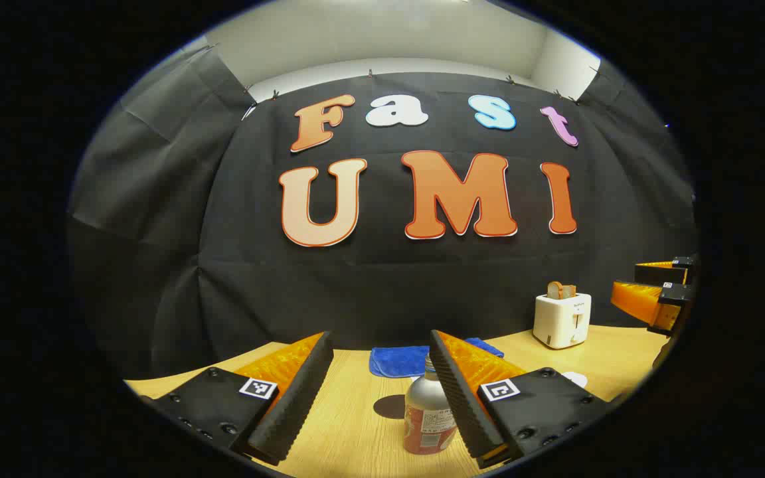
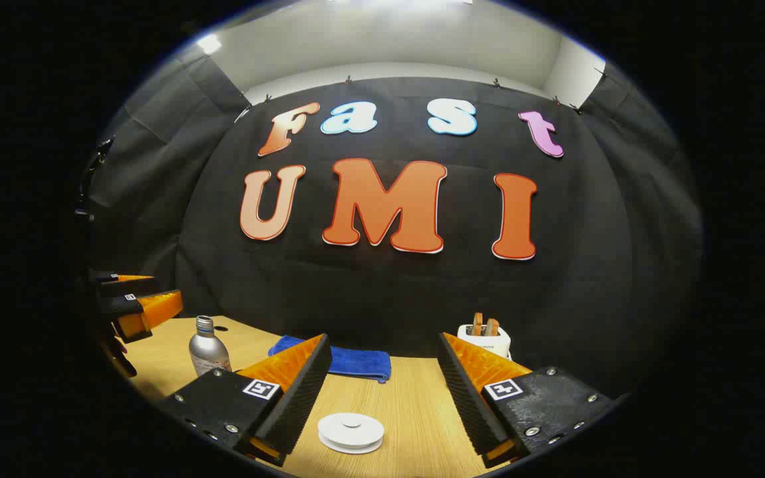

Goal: Open the teacup lid with one hand, grasp the water bottle and pour water into the teacup with the other hand; after pouring, place the water bottle on the coaster and then close the teacup lid.

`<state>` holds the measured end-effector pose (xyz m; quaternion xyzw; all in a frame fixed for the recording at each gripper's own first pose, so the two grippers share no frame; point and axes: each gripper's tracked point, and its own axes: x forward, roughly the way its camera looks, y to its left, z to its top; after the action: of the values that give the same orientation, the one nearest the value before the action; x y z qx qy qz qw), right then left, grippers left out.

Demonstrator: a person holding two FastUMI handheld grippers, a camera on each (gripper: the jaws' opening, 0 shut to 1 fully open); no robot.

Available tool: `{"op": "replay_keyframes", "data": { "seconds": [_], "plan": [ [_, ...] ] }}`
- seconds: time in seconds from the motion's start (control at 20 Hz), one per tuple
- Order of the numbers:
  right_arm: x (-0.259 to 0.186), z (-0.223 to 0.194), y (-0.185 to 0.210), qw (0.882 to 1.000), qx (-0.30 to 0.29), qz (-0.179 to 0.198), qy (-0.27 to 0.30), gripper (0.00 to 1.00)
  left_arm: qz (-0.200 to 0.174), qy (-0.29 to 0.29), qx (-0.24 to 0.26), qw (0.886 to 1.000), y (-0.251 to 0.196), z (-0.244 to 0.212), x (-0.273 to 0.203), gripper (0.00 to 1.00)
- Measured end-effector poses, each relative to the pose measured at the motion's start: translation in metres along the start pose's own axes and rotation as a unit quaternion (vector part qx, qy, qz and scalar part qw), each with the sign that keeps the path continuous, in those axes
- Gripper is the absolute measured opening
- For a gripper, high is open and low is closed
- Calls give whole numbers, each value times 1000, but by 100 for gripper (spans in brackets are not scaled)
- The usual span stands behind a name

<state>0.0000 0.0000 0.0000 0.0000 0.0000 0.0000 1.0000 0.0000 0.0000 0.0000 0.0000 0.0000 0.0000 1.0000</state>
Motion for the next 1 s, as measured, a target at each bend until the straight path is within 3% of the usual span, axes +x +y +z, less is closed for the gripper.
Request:
{"op": "replay_keyframes", "data": {
  "seconds": [0.05,0.1,0.2,0.55,0.95,1.0],
  "plan": [
    [0,-1,1,1000,9,3,4,96,3,-2,0,1000,2,0,2,95],
    [-2,0,1,1000,18,5,3,96,4,-2,4,1000,2,0,0,100],
    [-2,3,-2,1000,26,1,-1,96,3,1,7,1000,1,0,0,100],
    [-6,5,-1,1000,1,-9,-7,96,15,17,8,1000,3,-5,0,100],
    [3,-21,15,999,0,17,36,96,4,26,3,1000,-3,-7,-3,99],
    [6,-27,19,999,0,23,44,96,4,27,2,1000,-3,-9,-3,95]
  ]
}}
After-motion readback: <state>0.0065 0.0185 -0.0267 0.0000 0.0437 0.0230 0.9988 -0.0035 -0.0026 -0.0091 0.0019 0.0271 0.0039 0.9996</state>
